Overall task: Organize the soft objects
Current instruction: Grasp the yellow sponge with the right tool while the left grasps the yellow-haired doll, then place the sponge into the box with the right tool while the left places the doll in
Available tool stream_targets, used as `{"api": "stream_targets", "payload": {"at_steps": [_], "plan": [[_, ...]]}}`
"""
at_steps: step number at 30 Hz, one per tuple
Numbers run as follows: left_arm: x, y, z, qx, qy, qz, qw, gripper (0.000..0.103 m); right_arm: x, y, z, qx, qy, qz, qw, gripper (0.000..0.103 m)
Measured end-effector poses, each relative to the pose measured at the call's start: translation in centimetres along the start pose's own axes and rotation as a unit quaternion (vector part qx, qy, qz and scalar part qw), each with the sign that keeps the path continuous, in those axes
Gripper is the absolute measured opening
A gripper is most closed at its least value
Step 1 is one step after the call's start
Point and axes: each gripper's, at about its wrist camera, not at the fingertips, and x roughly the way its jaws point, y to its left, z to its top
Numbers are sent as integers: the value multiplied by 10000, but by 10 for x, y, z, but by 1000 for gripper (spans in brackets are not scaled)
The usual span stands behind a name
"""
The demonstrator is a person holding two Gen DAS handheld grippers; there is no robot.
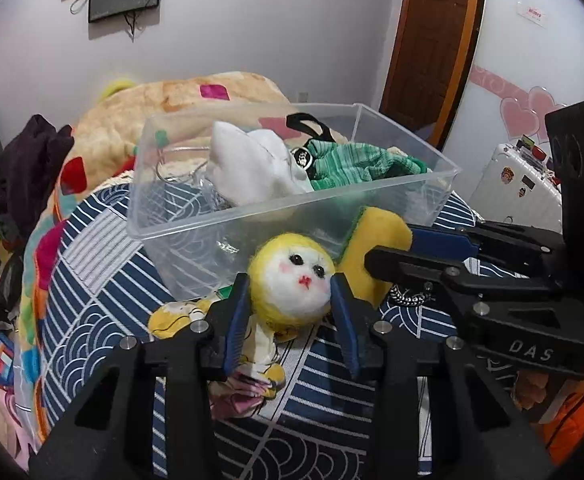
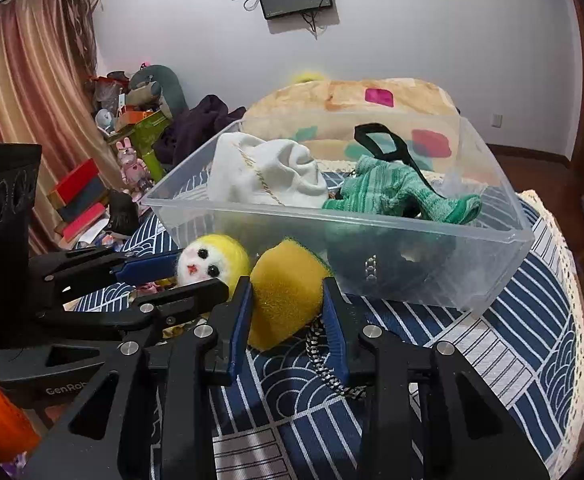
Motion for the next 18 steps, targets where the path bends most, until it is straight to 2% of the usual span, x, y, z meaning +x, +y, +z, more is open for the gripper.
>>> {"api": "stream_targets", "payload": {"at_steps": [8, 14, 18], "plan": [[-34, 13, 7, -299, -369, -108, 9988, 39, -24, 2, 8, -53, -369, -144, 9992, 31], [-55, 21, 25, -337, -746, 90, 9966, 39, -46, 4, 20, -130, -764, -297, 9965, 31], [-57, 26, 35, -319, -857, 304, 9953, 39, -55, 2, 30, -191, -998, -473, 9937, 31]]}}
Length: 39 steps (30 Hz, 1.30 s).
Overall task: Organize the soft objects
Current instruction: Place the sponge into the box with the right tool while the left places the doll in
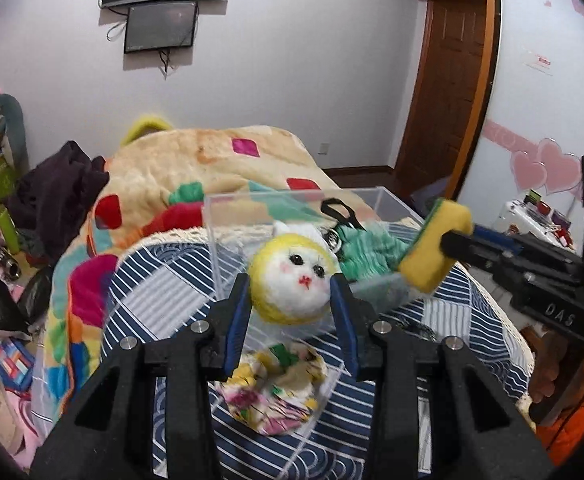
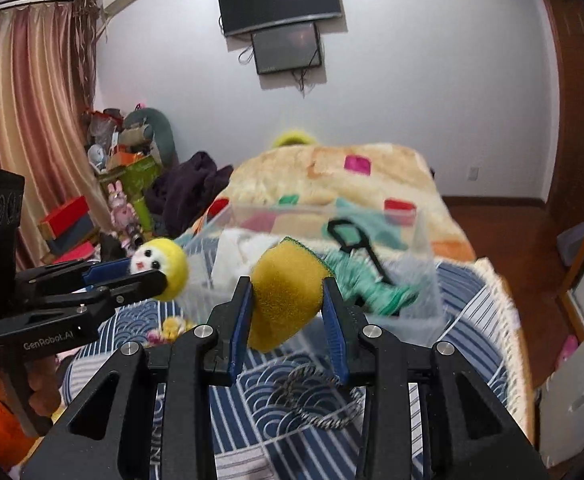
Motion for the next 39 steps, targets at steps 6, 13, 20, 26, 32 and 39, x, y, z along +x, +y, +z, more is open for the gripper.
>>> {"api": "stream_targets", "payload": {"at_steps": [6, 13, 20, 26, 32, 39], "plan": [[16, 0, 6, 112, 39, 320, 9994, 39, 4, -2, 17, -84, -185, -298, 9993, 31], [40, -4, 2, 246, 206, 569, 9979, 39, 36, 2, 18, -84, 97, -353, 9993, 31], [55, -4, 0, 255, 328, 578, 9975, 40, 62, -2, 13, -45, 579, -167, 9982, 31], [58, 0, -1, 136, 440, 532, 9975, 42, 64, -5, 8, -36, 715, -160, 9973, 34], [54, 7, 1, -57, 505, 314, 9982, 43, 61, -4, 10, -46, 774, -100, 9969, 50], [34, 8, 4, -208, 369, 93, 9991, 48, 42, 1, 14, -73, 508, -25, 9987, 66]]}}
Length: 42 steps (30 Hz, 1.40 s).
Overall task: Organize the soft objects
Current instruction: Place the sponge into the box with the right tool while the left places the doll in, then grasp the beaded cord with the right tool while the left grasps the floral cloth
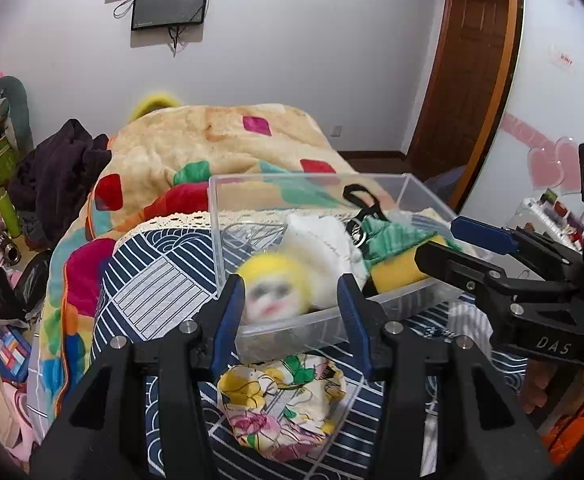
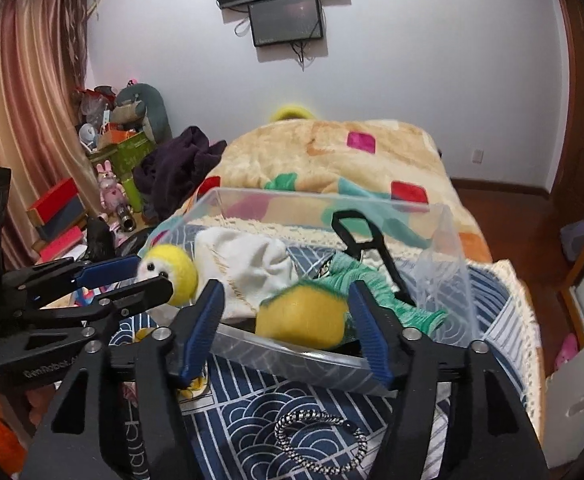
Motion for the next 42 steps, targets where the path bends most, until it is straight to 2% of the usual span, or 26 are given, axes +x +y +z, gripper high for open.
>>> {"api": "stream_targets", "payload": {"at_steps": [2, 6, 8, 10, 13, 17, 24, 27, 31, 35, 37, 39, 40, 42], "plan": [[-8, 0, 1, 6, -75, -28, 10000, 48, -7, 3, 1, -59, -108, -62, 9999, 67], [-23, -1, 1, 53, -216, -46, 9997, 61, -17, 5, 3, -116, -216, -119, 9996, 67], [-29, -1, -3, 99, -245, -34, 9996, 63, -21, 3, 1, -126, -248, -160, 9995, 70], [-32, 0, -7, 116, -225, -9, 9997, 68, -26, 1, -3, -104, -291, -226, 9993, 78], [-32, 2, -19, 114, -112, 18, 9999, 76, -30, -5, -13, -63, -270, -328, 9991, 80], [-22, 4, -38, 158, 249, 86, 9995, 88, -28, -10, -31, -15, -32, -423, 9991, 80], [4, 10, -67, 102, 927, 13, 9956, 88, -2, -13, -69, 8, 735, -362, 9966, 80], [13, 10, -75, 54, 1080, 0, 9941, 88, 8, -14, -80, 23, 957, -364, 9947, 80], [19, 7, -79, 42, 1088, 19, 9940, 88, 15, -12, -84, -25, 1078, -368, 9935, 68], [21, 3, -80, 122, 1071, 84, 9941, 69, 13, -10, -83, -131, 1016, -449, 9937, 53], [19, 0, -81, 200, 1053, 72, 9942, 59, 10, -10, -83, -142, 964, -530, 9938, 41], [16, -3, -83, 256, 1059, 1, 9940, 44, 7, -13, -84, -69, 911, -611, 9939, 32], [15, -3, -84, 282, 1054, -7, 9940, 42, 5, -16, -84, -20, 888, -620, 9941, 25], [12, -5, -86, 335, 1028, -20, 9941, 32, 1, -22, -87, 71, 859, -602, 9945, 19]]}}
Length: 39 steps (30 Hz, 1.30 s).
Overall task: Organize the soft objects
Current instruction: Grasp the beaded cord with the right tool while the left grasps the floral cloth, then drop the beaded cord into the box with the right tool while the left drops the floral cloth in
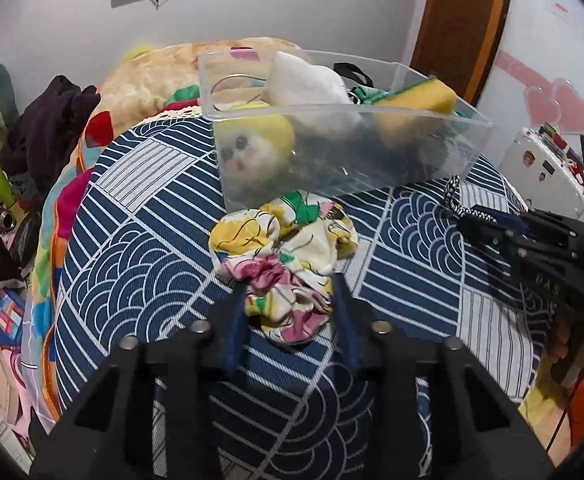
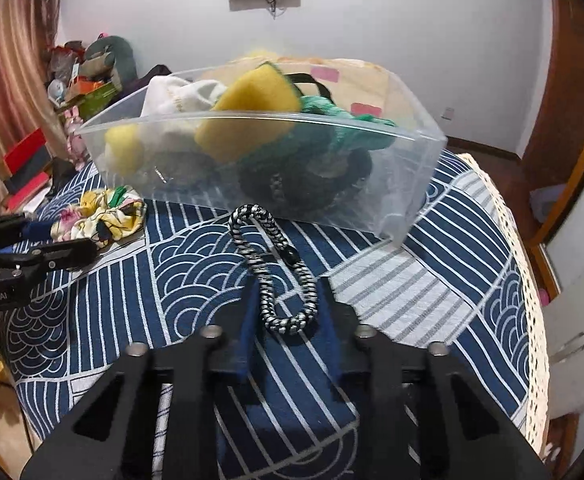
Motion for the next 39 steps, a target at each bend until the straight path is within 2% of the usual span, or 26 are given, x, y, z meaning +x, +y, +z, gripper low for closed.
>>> {"api": "stream_targets", "payload": {"at_steps": [5, 13, 23, 32, 39], "plan": [[-12, -5, -6, 7, -75, -60, 10000, 20, -10, -9, -9, 125, -75, 51, 9999, 15], [-44, -9, 1, 27, -495, -132, 9987, 19, -31, -6, -10, 218, -352, 161, 9990, 15], [-74, -9, 34, 44, -1116, -133, 9937, 19, -56, -3, 15, 45, -866, 99, 9962, 15], [-73, -16, 75, 204, -1489, -14, 9886, 19, -63, -10, 52, -21, -1317, -63, 9913, 15], [-49, -20, 98, 165, -1404, -114, 9899, 19, -48, -8, 70, -74, -1381, -117, 9903, 15]]}}
